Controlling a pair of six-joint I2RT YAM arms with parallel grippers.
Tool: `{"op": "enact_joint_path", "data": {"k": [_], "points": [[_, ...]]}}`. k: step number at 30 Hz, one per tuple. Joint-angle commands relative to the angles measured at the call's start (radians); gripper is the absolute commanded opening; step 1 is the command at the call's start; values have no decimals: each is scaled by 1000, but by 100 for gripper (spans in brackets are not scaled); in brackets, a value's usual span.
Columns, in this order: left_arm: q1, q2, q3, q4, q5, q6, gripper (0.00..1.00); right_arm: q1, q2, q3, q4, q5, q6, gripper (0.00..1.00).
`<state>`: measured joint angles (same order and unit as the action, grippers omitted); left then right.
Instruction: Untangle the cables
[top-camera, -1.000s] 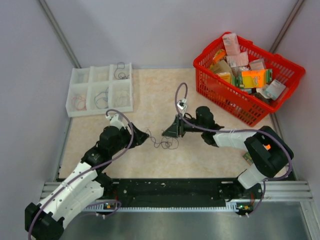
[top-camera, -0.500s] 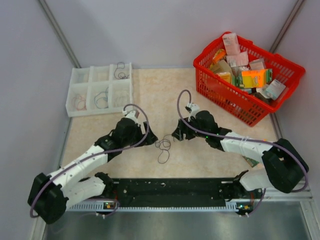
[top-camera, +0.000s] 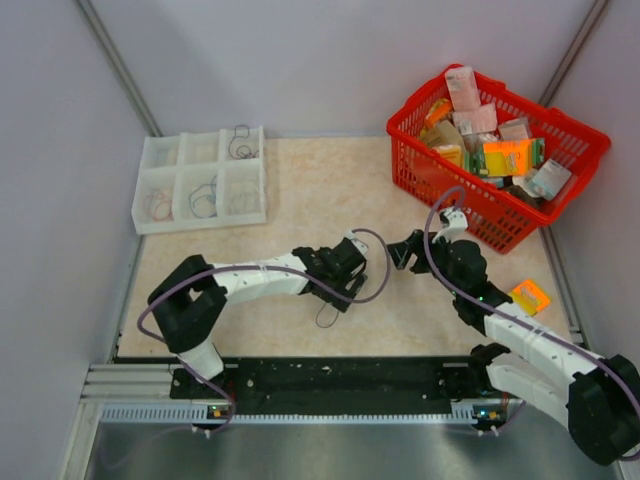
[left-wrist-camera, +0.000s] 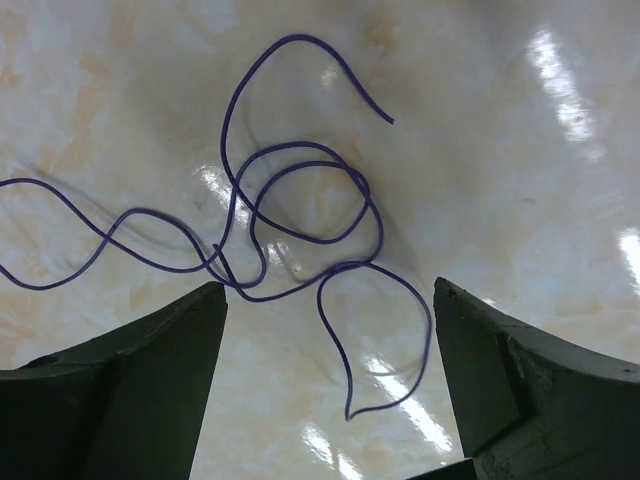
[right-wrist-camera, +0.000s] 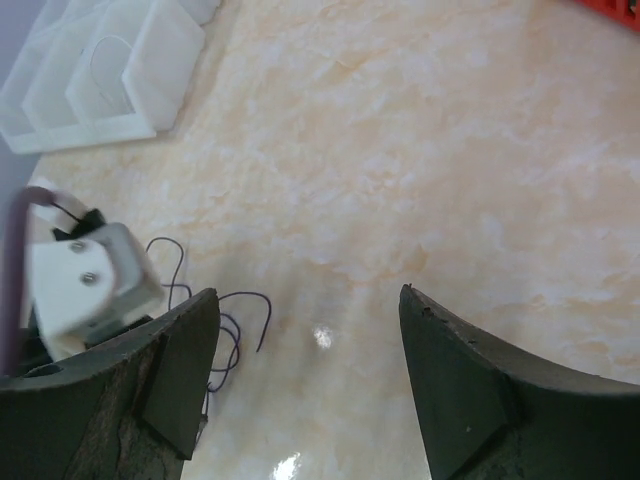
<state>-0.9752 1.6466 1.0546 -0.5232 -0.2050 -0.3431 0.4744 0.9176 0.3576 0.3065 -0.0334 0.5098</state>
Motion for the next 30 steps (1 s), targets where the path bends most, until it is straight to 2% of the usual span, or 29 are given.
{"op": "enact_joint_path", "data": {"k": [1, 8, 13, 16, 21, 22, 24, 27, 30], "points": [[3, 93, 77, -83, -96, 62, 89, -13, 4, 0, 51, 24, 3, 72], [23, 150, 73, -24, -7, 69, 89, -16, 50, 10, 65, -2, 7, 72], [81, 162, 30, 35, 111, 64, 79, -16, 73, 17, 69, -16, 10, 72], [110, 154, 13, 57, 160, 55, 62, -16, 73, 18, 69, -14, 9, 72], [110, 148, 16, 31, 144, 43, 24, -16, 86, 21, 69, -14, 9, 72], [110, 131, 12, 23, 138, 38, 14, -16, 86, 23, 68, -14, 9, 72], [110, 73, -5, 22, 119, 32, 1, -16, 89, 24, 65, -13, 12, 72], [128, -72, -47, 29, 101, 30, 0, -16, 93, 24, 66, -19, 15, 71], [184, -247, -97, 57, 165, 23, 0, -16, 101, 29, 71, -26, 18, 71]]}}
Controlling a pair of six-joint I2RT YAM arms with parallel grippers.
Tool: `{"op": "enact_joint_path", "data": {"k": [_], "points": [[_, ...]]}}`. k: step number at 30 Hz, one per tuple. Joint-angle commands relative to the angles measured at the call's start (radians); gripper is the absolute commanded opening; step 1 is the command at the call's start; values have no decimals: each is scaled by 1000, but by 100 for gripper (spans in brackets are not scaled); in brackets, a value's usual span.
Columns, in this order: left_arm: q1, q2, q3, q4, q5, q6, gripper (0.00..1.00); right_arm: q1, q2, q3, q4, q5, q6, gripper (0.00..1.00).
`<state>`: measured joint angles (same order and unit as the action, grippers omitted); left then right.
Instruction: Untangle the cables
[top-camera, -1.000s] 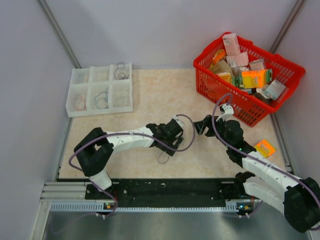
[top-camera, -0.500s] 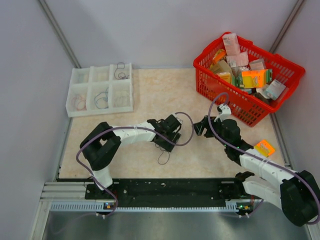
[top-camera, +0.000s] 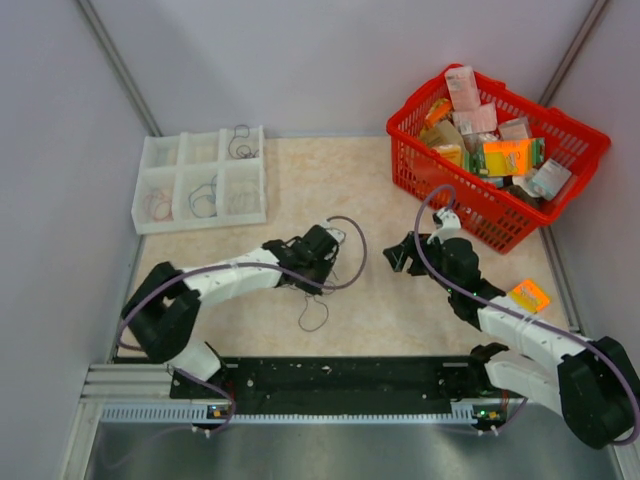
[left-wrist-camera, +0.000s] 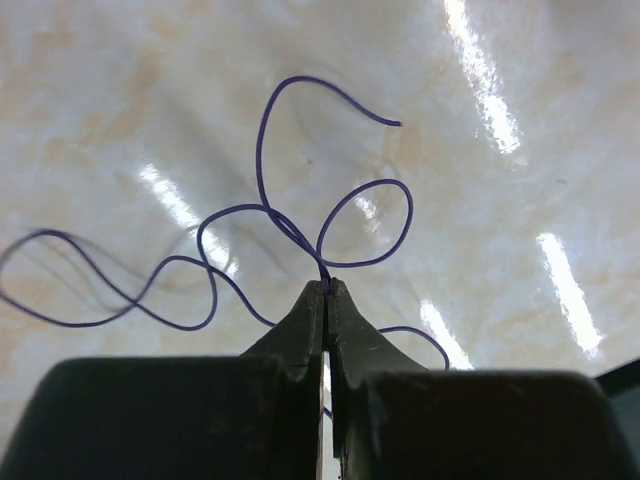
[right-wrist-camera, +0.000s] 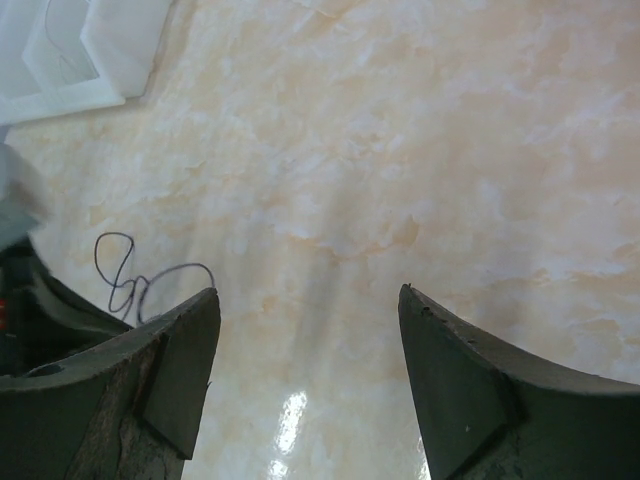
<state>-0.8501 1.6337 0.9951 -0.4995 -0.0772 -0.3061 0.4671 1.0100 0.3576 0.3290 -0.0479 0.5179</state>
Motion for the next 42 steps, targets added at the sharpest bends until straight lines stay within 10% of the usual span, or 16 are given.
{"op": "enact_joint_path", "data": {"k": [1, 14, 22, 30, 36, 42], "points": [[84, -300, -59, 47, 66, -19, 0, -7, 12, 29, 48, -12, 11, 71], [263, -824, -138, 205, 128, -159, 0, -10, 29, 35, 51, -26, 19, 71], [298, -655, -6, -23, -240, -292, 0, -10, 35, 37, 47, -26, 19, 71], [462, -508, 55, 139, -243, -407, 0, -10, 59, 40, 53, -38, 22, 71], [676, -250, 310, 214, 72, -548, 0, -8, 58, 43, 42, -24, 16, 70], [844, 18, 341, 842, 512, -824, 0, -10, 61, 44, 44, -33, 17, 70]]}}
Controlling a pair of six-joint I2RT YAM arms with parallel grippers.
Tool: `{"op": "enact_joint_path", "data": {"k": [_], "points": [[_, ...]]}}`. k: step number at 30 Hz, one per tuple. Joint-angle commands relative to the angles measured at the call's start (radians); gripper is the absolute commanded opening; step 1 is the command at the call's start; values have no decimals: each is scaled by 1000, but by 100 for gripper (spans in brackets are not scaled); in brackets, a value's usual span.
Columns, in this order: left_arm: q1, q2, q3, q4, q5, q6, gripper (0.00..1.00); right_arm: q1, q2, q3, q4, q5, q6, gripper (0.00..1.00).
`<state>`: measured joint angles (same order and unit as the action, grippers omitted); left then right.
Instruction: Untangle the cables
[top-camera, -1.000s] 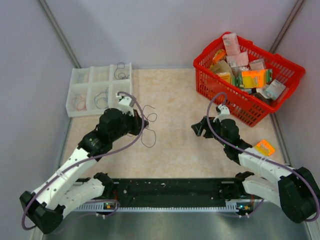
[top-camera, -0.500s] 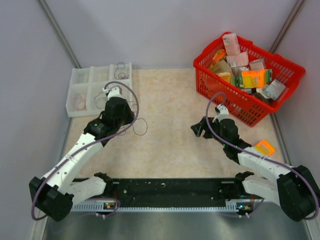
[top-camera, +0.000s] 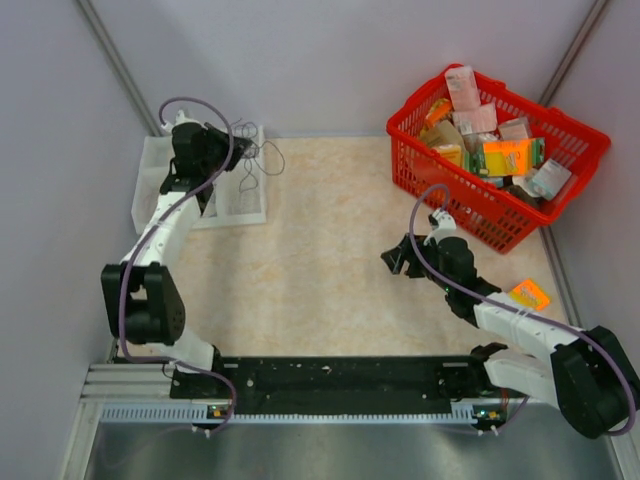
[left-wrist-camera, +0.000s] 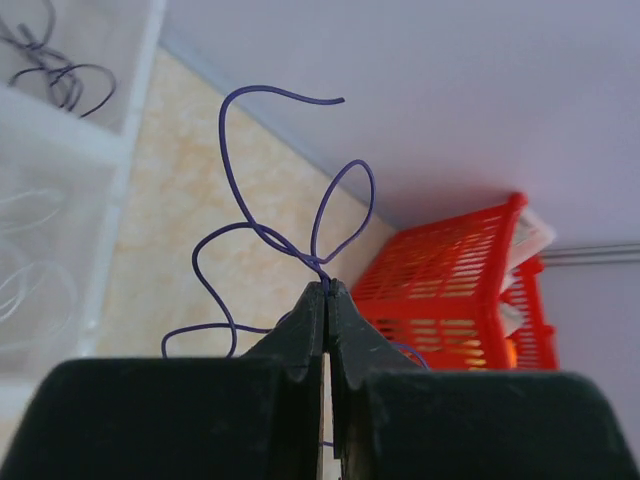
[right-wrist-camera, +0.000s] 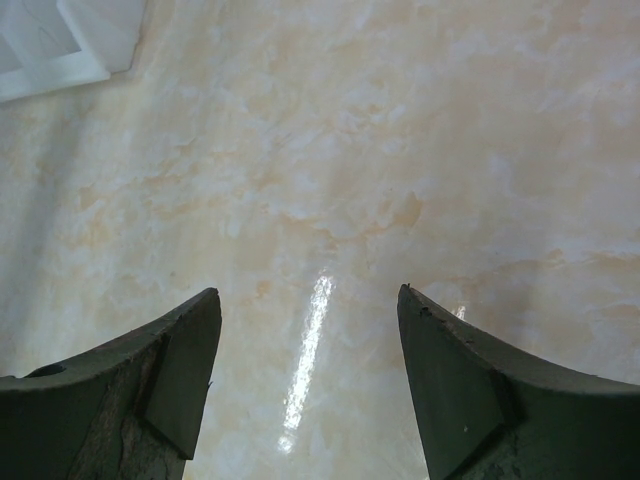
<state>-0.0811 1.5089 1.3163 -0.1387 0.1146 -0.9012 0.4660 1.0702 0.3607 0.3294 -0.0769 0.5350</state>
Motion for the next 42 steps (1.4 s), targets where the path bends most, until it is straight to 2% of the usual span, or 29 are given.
{"op": "enact_joint_path", "data": {"k": [1, 4, 7, 9, 11, 14, 16, 20, 28, 31, 35, 37, 42], "points": [[73, 198, 33, 593, 342, -272, 0, -7, 5, 40, 45, -6, 0, 70], [122, 362, 136, 813, 364, -373, 0, -9, 22, 41, 53, -14, 5, 70], [145, 547, 305, 957, 381, -513, 0, -10, 25, 43, 56, -20, 5, 70], [167, 679, 400, 1020, 378, -592, 0, -9, 19, 40, 53, -18, 6, 70], [184, 743, 440, 1048, 343, -591, 0, -9, 10, 37, 54, -12, 2, 70], [202, 824, 559, 872, 355, -484, 0, -9, -1, 32, 53, -14, -3, 70], [213, 870, 603, 854, 358, -469, 0, -10, -6, 29, 65, -21, -4, 70], [237, 895, 612, 780, 347, -394, 0, -10, -7, 29, 62, -17, -4, 70], [245, 895, 661, 423, 361, -92, 0, -10, -6, 29, 59, -18, -3, 70], [230, 860, 696, 194, 245, 121, 0, -10, -7, 29, 59, -18, -4, 70], [210, 827, 738, -22, 65, 243, 0, -10, -6, 27, 63, -24, -3, 70], [201, 820, 751, -70, 2, 284, 0, -10, 0, 27, 68, -29, -3, 70], [184, 862, 836, -134, 43, 363, 0, -9, 11, 27, 72, -31, 0, 70]]}}
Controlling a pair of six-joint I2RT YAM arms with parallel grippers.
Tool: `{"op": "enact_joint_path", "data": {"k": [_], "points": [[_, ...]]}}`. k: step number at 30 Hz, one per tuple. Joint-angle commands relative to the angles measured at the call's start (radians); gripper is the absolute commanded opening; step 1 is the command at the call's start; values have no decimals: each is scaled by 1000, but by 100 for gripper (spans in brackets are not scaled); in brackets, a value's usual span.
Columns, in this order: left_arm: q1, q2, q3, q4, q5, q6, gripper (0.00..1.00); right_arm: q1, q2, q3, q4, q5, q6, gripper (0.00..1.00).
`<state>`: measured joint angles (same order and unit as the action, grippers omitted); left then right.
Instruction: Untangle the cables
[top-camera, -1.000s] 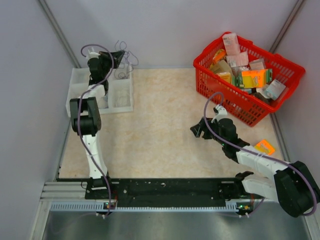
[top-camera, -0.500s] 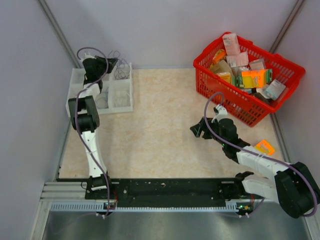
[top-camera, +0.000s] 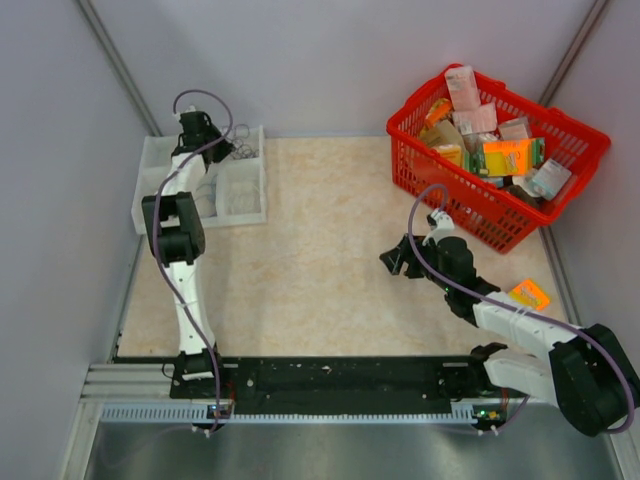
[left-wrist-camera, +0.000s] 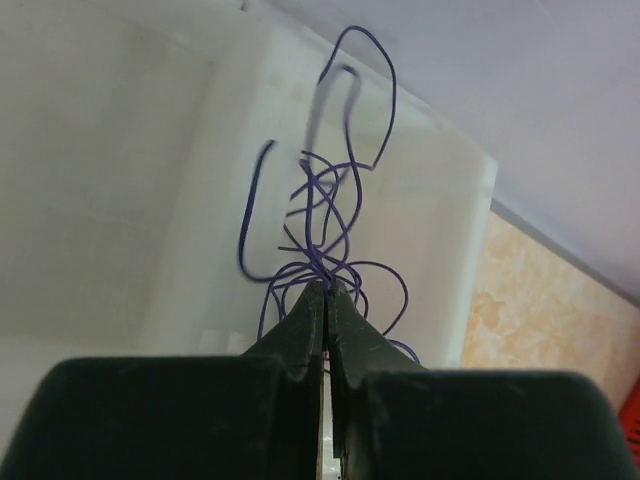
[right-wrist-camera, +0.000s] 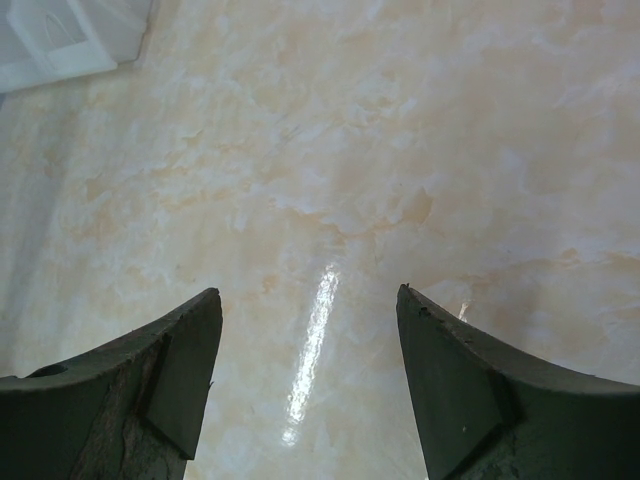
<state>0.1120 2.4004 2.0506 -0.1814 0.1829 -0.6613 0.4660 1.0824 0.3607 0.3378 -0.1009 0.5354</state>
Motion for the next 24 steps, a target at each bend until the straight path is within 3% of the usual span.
{"op": "enact_joint_path", "data": {"k": [1, 3, 6, 11, 15, 19, 24], "points": [[-9, -14, 124, -102, -2, 117, 0, -10, -2, 27, 64, -6, 0, 70], [-5, 5, 158, -118, 39, 106, 3, -10, 2, 27, 64, -5, -2, 70], [-6, -27, 142, -86, 88, 89, 32, -10, 17, 32, 67, -6, -2, 70], [-18, -151, 97, -90, 104, 57, 59, -9, 57, 46, 75, -29, 5, 70], [-21, -334, -62, -78, 119, -17, 66, -9, 59, 49, 76, -36, -2, 69], [-58, -617, -415, 71, 145, -69, 66, -10, 54, 58, 56, -28, -28, 69], [-165, -984, -830, 125, 162, -61, 68, -9, 66, 80, 30, -31, -51, 69]]}}
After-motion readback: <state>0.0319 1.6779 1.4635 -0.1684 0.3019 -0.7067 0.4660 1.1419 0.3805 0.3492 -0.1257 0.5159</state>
